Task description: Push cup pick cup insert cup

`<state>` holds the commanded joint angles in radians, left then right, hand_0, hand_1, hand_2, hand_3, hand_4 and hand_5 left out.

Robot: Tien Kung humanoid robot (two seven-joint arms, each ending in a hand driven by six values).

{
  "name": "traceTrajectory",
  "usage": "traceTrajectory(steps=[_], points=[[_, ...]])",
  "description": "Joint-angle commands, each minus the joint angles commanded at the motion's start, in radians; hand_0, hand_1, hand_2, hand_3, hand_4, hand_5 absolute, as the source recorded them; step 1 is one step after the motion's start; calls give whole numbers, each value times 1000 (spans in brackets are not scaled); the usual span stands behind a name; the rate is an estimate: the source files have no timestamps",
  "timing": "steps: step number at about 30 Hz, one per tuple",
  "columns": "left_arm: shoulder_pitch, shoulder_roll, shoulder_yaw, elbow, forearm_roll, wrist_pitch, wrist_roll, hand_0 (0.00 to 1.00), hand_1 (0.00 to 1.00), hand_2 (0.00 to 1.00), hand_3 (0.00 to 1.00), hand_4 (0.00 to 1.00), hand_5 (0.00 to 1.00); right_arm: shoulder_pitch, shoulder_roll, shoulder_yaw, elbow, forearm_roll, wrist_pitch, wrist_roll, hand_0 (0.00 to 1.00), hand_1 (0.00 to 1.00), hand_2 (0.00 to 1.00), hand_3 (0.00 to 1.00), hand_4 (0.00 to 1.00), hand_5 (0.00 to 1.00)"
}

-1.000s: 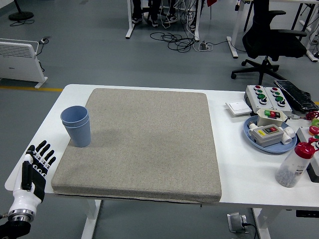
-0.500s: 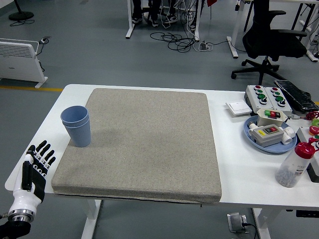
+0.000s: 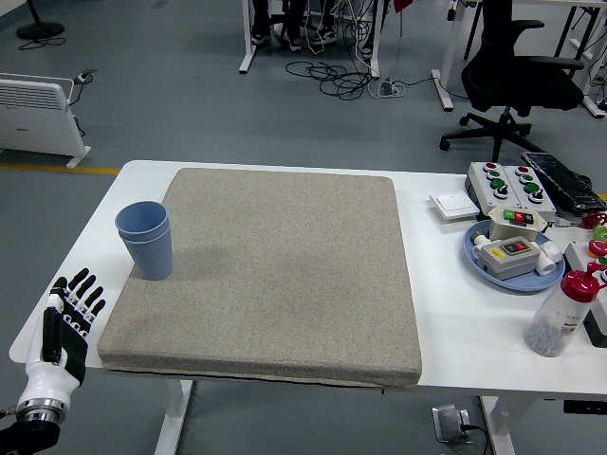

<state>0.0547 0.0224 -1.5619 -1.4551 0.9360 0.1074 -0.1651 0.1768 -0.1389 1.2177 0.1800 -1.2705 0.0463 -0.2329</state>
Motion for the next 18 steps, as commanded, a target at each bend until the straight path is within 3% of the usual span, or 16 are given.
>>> traceTrajectory(steps=[18], points=[[-7, 2, 12, 2, 0, 2, 2, 926, 914, 932, 865, 567, 998, 0, 4, 21, 0, -32, 1, -6, 725, 657, 657, 581, 108, 550]])
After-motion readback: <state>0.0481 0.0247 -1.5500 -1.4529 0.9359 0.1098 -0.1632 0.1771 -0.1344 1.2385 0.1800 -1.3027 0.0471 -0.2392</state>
